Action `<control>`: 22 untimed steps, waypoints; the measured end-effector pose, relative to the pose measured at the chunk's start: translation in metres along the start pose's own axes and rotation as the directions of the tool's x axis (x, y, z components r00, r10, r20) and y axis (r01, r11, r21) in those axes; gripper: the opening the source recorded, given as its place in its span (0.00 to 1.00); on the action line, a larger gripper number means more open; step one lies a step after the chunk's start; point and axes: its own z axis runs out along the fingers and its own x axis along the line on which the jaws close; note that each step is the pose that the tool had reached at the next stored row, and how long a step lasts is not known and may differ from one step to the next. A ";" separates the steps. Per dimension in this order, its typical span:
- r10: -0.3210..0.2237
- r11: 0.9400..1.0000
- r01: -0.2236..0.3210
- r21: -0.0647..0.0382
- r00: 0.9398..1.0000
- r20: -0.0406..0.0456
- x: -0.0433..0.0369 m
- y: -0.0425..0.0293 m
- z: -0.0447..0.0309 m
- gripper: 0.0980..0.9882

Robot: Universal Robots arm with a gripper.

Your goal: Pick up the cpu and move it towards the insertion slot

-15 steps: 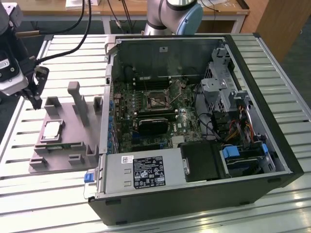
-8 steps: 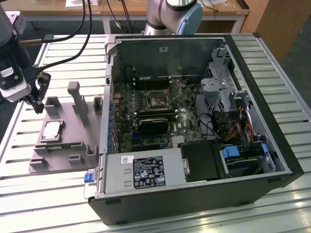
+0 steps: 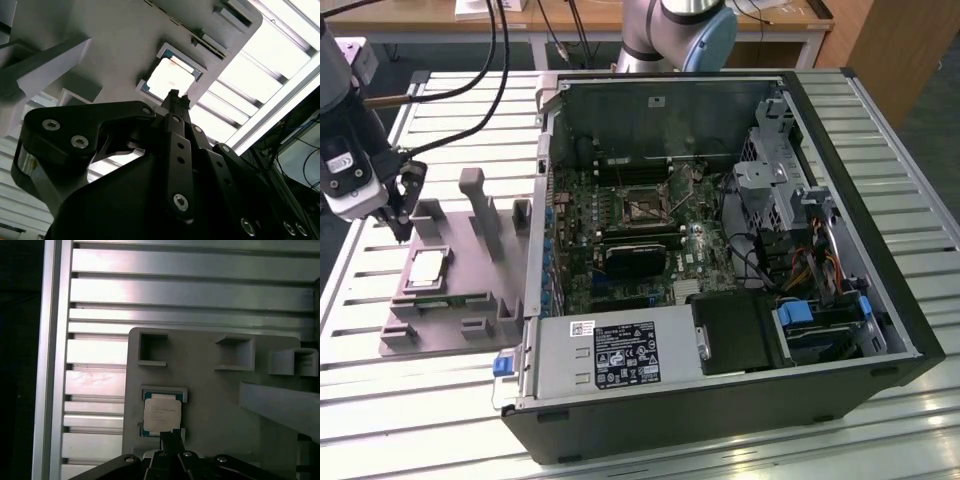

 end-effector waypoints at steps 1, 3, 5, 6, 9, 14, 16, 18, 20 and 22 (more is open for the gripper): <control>0.000 1.000 0.000 0.000 1.000 0.000 0.0001 -0.0001 0.0018 0.00; 0.000 1.000 0.000 0.000 1.000 0.000 0.0001 -0.0002 0.0054 0.00; 0.000 1.000 0.000 0.000 1.000 0.000 0.0001 -0.0004 0.0091 0.00; 0.000 1.000 0.000 0.000 1.000 0.000 0.0001 -0.0004 0.0110 0.00; 0.000 1.000 0.000 0.000 1.000 0.000 0.0002 -0.0006 0.0164 0.00; 0.000 1.000 0.000 -0.006 1.000 0.000 0.0002 -0.0010 0.0254 0.00; 0.000 1.000 0.000 -0.010 1.000 0.000 0.0002 -0.0012 0.0288 0.00; 0.000 1.000 0.000 -0.018 1.000 0.000 0.0003 -0.0013 0.0311 0.00; 0.000 1.000 0.000 -0.026 1.000 0.001 0.0004 -0.0013 0.0336 0.00; 0.000 1.000 0.000 -0.030 1.000 0.001 0.0008 -0.0014 0.0367 0.00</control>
